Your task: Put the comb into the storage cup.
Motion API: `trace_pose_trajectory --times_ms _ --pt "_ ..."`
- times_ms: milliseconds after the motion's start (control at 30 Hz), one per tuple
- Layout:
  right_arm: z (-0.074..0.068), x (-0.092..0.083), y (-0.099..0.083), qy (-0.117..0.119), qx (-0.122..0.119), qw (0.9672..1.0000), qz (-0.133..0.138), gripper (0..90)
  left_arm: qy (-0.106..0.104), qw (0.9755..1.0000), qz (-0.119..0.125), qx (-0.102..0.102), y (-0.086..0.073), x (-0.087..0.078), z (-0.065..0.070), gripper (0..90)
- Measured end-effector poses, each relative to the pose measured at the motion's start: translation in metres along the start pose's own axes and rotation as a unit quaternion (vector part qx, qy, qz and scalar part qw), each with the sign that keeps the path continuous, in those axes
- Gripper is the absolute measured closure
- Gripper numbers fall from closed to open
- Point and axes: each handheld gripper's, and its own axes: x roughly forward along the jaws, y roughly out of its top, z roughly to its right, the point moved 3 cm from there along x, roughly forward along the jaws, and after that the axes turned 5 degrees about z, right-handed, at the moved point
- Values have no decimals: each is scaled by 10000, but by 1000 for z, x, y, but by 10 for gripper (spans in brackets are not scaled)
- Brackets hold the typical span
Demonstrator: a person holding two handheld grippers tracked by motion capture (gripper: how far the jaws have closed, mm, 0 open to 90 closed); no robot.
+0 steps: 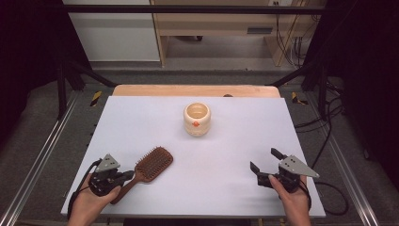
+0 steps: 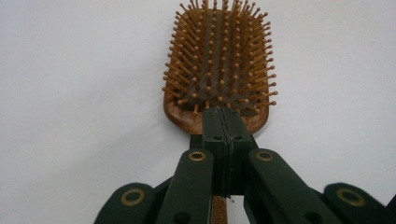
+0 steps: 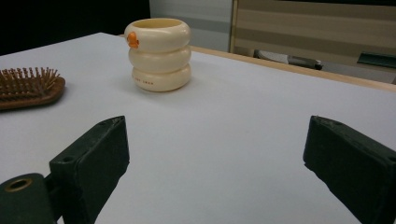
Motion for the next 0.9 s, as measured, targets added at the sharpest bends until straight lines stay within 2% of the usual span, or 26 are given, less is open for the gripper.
trace_pose_trajectory --times_ms 100,233,300,400,467,533,633,700,900 --pt "-1 1 0 4 -23 10000 -35 72 50 10000 -45 -7 -3 2 -2 872" --pt "-3 0 0 5 -76 10000 -43 71 205 9998 -64 21 -3 2 -4 765" --pt "-3 -1 0 0 -79 10000 -34 71 293 9995 -129 51 -3 1 -4 646" --pt "-2 -1 0 8 -69 10000 -26 71 391 9992 -32 -54 -1 0 -7 464" --pt "-2 -1 -1 4 -65 10000 -46 71 372 9993 -52 1 -1 1 -7 332" --pt "-2 0 -1 7 -70 10000 -55 71 391 9992 -44 16 -2 3 -8 237" --pt "-3 0 0 19 -93 9999 -43 71 409 9990 -168 13 -4 7 -8 95" --pt "-2 0 0 22 -98 9999 -50 71 381 9990 -232 1 -6 8 -9 51" --pt "-3 0 -1 33 -97 9999 -71 69 381 9981 -478 54 -10 12 -9 55"
